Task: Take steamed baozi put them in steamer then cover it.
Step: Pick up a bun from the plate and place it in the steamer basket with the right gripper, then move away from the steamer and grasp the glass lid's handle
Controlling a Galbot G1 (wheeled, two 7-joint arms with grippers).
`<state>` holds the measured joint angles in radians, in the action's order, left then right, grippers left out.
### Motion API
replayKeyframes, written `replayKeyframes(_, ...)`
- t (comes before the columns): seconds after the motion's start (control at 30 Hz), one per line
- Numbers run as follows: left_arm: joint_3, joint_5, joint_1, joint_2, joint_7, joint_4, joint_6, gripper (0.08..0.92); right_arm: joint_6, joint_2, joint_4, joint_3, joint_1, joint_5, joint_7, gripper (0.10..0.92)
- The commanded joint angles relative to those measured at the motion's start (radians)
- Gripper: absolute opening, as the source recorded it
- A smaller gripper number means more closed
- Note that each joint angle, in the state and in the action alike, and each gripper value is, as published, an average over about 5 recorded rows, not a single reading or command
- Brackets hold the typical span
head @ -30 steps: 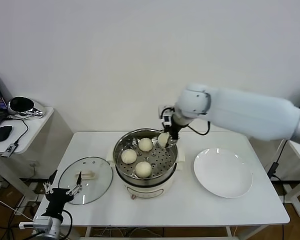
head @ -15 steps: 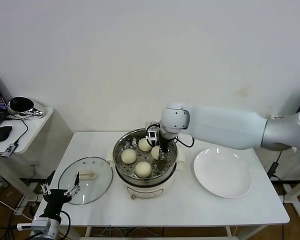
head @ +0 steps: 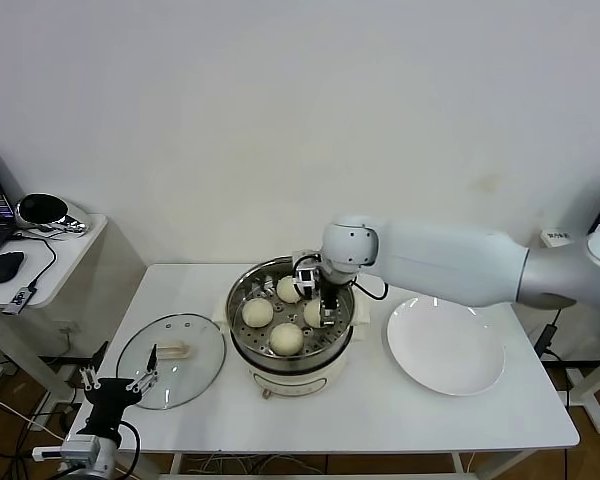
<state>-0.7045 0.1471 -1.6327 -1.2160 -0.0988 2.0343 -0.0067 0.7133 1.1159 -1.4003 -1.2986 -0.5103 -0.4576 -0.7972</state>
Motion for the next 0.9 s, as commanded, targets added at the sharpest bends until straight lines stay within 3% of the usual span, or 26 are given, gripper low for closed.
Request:
replayKeyframes(0.03,-0.001,0.001,-0.003,-0.004,0.001,0.001,-0.006,0.823,-0.025,-0.204,-0.176,0.118,-0.005,-0.027,0.119,0.821)
replayKeyframes(0.23,0.006,0.005,-0.004,-0.004,-0.014,0.009,0.000,0.823,-0.189,-0.437,-0.381,0.332,0.242,-0.154,0.549,0.823)
replayKeyframes(0.37,0.012,0.006,-0.004,-0.012,-0.024,0.021,0.010,0.823,-0.415,-0.535,-0.440,0.663,0.642,-0.104,0.761,0.823)
replayKeyframes(0.53,0.021,0.006,-0.008,-0.024,-0.037,0.031,0.007,0.823,-0.653,-0.493,-0.429,1.168,1.186,0.084,0.793,0.823)
replayKeyframes(0.67,0.036,-0.008,-0.013,-0.031,-0.037,0.033,0.001,0.823,-0.847,-0.334,-0.398,1.512,1.512,0.242,0.746,0.823)
replayKeyframes(0.9,0.072,-0.234,-0.019,-0.042,-0.074,-0.010,-0.001,0.823,-1.056,-0.022,-0.397,1.914,1.785,0.373,0.634,0.823)
